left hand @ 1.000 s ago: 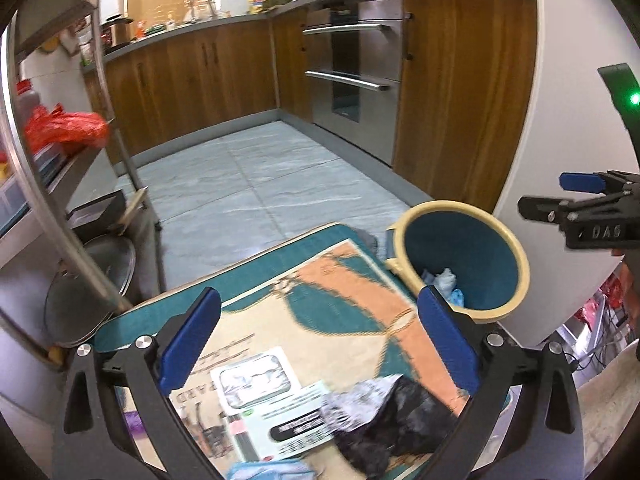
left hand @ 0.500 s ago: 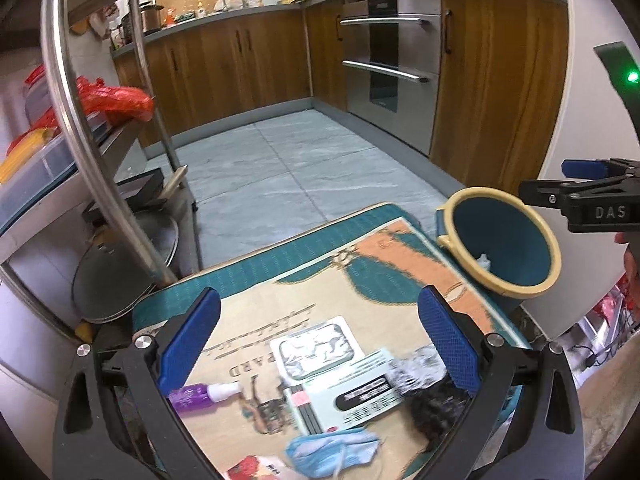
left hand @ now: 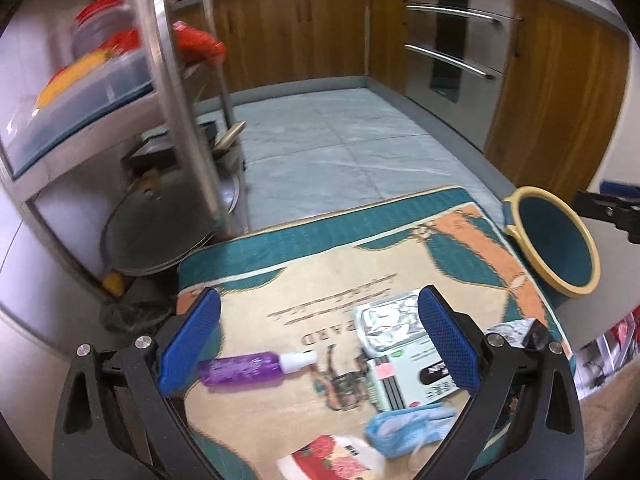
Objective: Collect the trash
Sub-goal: 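Move both open tools back over the cushion of trash, then grasp the purple spray bottle with the right tool and lift it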
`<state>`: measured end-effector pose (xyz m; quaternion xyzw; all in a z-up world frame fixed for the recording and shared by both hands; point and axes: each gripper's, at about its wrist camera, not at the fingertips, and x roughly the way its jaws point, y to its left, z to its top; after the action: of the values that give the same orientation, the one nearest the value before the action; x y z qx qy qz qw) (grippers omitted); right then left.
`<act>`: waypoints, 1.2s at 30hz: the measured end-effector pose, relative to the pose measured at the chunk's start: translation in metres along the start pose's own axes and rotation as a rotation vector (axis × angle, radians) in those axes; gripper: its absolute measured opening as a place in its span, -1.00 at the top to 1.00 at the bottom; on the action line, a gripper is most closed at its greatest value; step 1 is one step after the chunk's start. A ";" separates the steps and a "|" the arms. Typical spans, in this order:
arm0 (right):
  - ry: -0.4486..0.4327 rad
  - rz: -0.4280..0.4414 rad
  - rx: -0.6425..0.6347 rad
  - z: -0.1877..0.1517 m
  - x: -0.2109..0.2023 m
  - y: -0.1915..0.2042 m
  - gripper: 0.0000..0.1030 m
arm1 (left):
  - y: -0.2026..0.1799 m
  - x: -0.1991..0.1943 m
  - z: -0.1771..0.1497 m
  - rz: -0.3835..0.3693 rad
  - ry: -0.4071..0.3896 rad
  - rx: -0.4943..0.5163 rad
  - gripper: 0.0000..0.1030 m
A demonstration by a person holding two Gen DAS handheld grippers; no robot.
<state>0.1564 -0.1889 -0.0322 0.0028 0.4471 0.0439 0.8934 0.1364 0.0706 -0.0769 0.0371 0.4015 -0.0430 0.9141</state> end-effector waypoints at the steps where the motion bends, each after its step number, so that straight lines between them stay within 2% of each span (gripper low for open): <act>1: 0.011 0.010 0.014 0.000 0.003 0.001 -0.91 | 0.004 0.001 0.000 0.004 0.005 -0.013 -0.89; 8: 0.116 0.041 0.055 -0.004 0.033 0.019 -0.91 | 0.045 0.021 -0.011 0.054 0.087 -0.112 -0.89; 11: 0.145 0.057 0.028 -0.006 0.045 0.032 -0.91 | 0.059 0.031 -0.019 0.104 0.134 -0.128 -0.89; 14: 0.161 0.063 -0.031 -0.005 0.056 0.051 -0.91 | 0.071 0.030 -0.022 0.119 0.138 -0.157 -0.89; 17: 0.172 0.073 -0.099 -0.004 0.069 0.069 -0.91 | 0.078 0.026 -0.021 0.107 0.130 -0.193 -0.89; 20: 0.161 0.140 -0.196 -0.004 0.081 0.094 -0.91 | 0.083 0.019 -0.020 0.122 0.107 -0.197 -0.89; 26: 0.133 0.296 -0.442 -0.024 0.106 0.165 -0.91 | 0.096 0.003 -0.015 0.153 0.065 -0.125 -0.89; 31: 0.137 0.356 -0.601 -0.041 0.124 0.217 -0.87 | 0.126 0.003 -0.018 0.115 0.085 -0.228 -0.89; 35: 0.152 0.415 -0.691 -0.054 0.136 0.250 -0.83 | 0.143 0.009 -0.023 0.145 0.106 -0.261 -0.89; 36: 0.156 0.434 -0.691 -0.055 0.139 0.256 -0.76 | 0.146 0.012 -0.024 0.154 0.123 -0.262 -0.89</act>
<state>0.1764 0.0751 -0.1651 -0.2062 0.4617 0.3788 0.7752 0.1427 0.2174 -0.0977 -0.0493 0.4548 0.0822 0.8854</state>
